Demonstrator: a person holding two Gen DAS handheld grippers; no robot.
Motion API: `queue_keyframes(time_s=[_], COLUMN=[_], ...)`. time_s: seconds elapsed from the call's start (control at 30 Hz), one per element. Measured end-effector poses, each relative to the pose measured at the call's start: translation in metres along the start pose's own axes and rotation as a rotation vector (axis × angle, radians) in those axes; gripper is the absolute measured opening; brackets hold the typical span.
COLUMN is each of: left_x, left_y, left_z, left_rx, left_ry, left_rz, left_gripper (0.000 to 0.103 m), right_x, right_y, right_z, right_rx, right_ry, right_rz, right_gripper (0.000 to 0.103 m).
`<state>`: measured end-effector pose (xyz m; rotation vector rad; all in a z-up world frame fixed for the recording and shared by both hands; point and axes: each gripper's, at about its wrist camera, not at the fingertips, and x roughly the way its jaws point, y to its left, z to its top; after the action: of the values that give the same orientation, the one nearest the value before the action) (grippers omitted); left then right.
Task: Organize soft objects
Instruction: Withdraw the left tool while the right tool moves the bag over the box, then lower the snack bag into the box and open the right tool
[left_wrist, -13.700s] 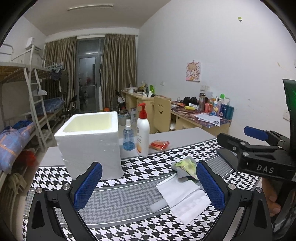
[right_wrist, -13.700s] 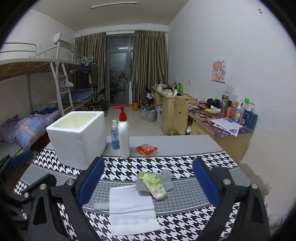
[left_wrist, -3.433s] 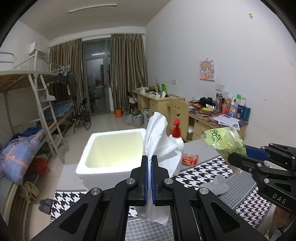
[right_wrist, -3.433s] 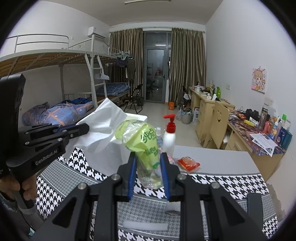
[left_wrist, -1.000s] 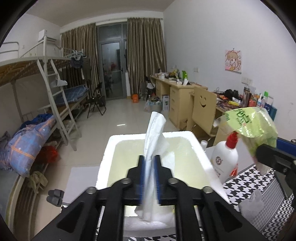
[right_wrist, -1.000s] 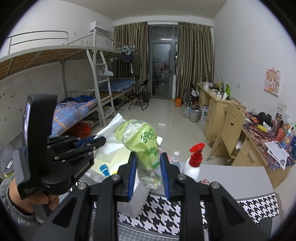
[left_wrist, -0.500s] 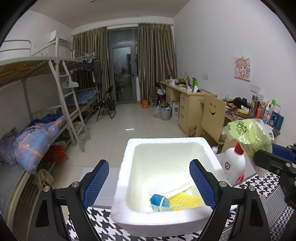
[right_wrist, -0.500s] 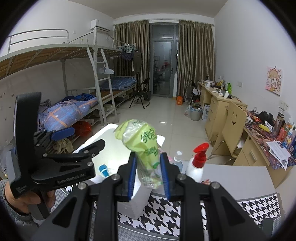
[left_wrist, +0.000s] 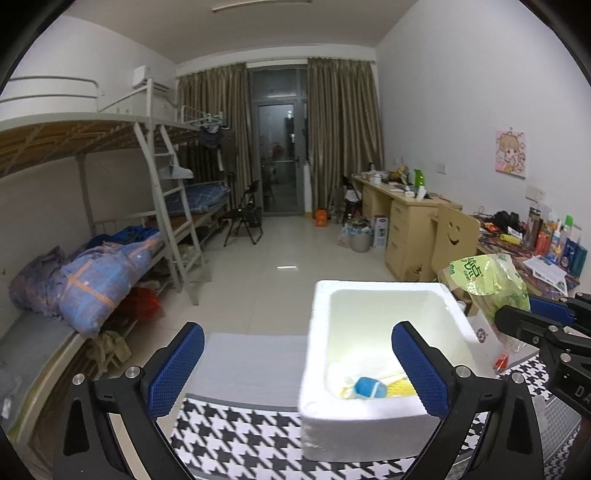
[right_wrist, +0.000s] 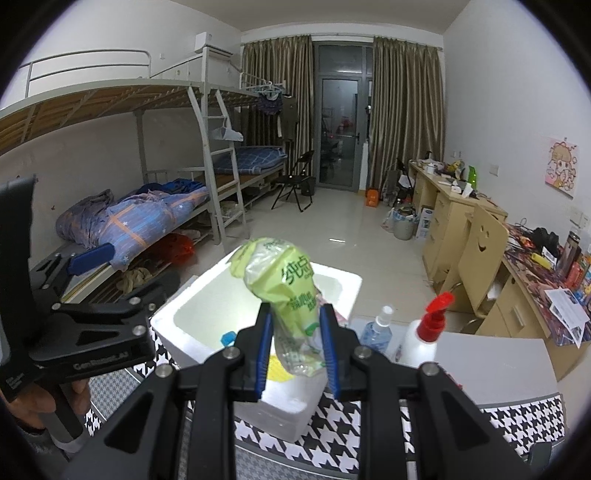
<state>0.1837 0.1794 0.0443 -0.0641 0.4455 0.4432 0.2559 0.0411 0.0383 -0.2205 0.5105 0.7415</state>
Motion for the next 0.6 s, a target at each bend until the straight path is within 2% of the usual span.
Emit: queue_keyframes(time_s=[0.33,0.6], left_x=[-0.013,-0.010], left_y=[0.024,0.043], left_z=[-0.009,-0.019], left_rx=[-0.025,-0.042], left_ry=[-0.023,-0.011], left_rz=[0.047,0.077], left_gripper=[0.102,0.102], right_x=[0.020,0.031], right_y=[0.007,0.012], right_z=[0.005,0.005], right_rx=[-0.002,-0.006], right_ry=[0.026,0.038], right_rz=[0.004,0.005], right_gripper=[0.030,0.030])
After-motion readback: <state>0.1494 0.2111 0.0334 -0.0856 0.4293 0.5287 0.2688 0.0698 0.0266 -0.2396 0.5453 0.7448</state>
